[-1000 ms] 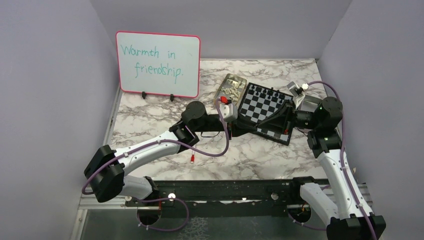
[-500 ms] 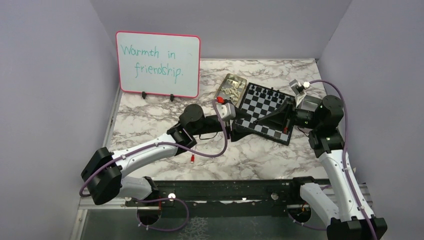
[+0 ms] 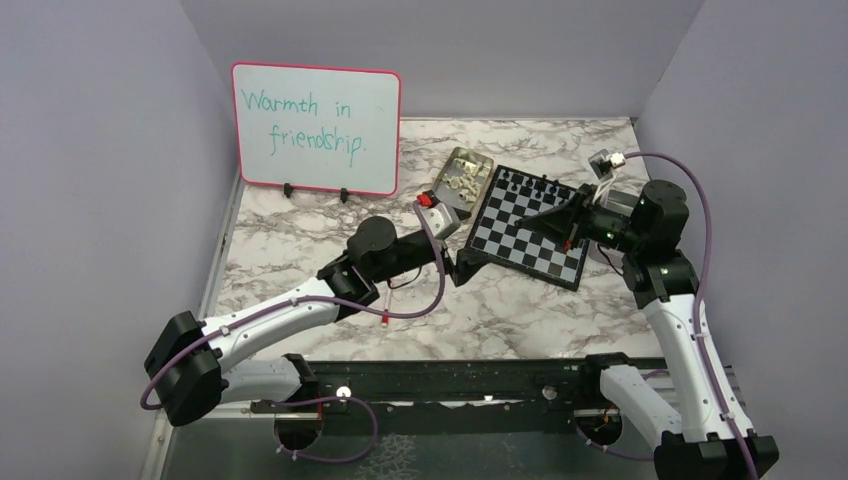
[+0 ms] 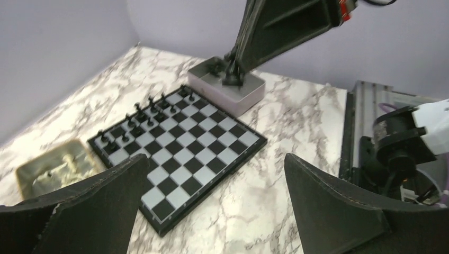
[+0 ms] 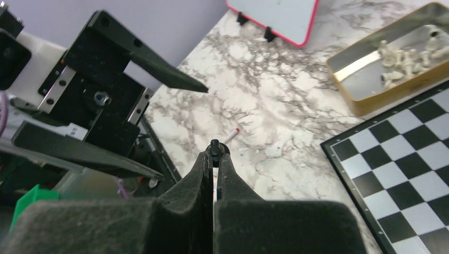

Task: Set up the chess pieces on the board
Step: Pick up the chess piece from the storage box, then place the chess piece on the chessboard.

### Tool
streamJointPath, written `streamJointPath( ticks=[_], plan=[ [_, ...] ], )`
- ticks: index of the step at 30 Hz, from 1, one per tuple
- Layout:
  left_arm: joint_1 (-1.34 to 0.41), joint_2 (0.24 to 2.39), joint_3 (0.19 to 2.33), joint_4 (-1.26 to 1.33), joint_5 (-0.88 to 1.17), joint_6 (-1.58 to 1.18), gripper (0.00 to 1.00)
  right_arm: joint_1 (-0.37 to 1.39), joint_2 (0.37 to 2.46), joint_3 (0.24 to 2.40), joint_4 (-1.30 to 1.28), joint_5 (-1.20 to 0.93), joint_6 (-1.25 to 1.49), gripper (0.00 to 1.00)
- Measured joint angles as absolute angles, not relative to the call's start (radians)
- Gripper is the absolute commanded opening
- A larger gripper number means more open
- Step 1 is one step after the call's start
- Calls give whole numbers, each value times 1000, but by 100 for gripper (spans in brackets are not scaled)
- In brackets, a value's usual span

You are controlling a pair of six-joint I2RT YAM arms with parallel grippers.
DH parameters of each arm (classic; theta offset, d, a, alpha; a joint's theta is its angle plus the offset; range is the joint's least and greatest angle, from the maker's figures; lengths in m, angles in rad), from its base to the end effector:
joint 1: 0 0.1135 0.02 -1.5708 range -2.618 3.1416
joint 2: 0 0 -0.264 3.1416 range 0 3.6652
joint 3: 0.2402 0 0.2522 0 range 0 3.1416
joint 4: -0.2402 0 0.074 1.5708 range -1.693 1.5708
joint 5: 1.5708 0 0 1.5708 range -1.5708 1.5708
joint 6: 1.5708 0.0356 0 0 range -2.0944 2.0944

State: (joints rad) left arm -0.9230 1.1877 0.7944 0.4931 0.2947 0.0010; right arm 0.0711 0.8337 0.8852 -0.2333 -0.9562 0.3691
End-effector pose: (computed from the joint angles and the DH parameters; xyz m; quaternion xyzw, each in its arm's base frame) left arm 0.1596 -0.2280 0.3307 0.3933 0.5456 -0.4145 0.6131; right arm 0.1746 0.0416 0.3644 -0.1899 0.7184 0.4691 0.4773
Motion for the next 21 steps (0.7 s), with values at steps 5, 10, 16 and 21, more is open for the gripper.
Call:
streamJointPath(
  ticks=[5,10,16,21],
  plan=[
    [-923,1181,807,328,152,-13,99,71,874,921,-287,-780,334,1],
    [-868,1188,852,144,50,-81,99,71,915,921,-297,-568,302,1],
    [-752,1187,857,14,20,-165,99,71,1030,926,-324,-273,255,1],
    [-739,1153,813,-26,7,-184,99,71,1136,961,-340,-38,215,1]
  ],
)
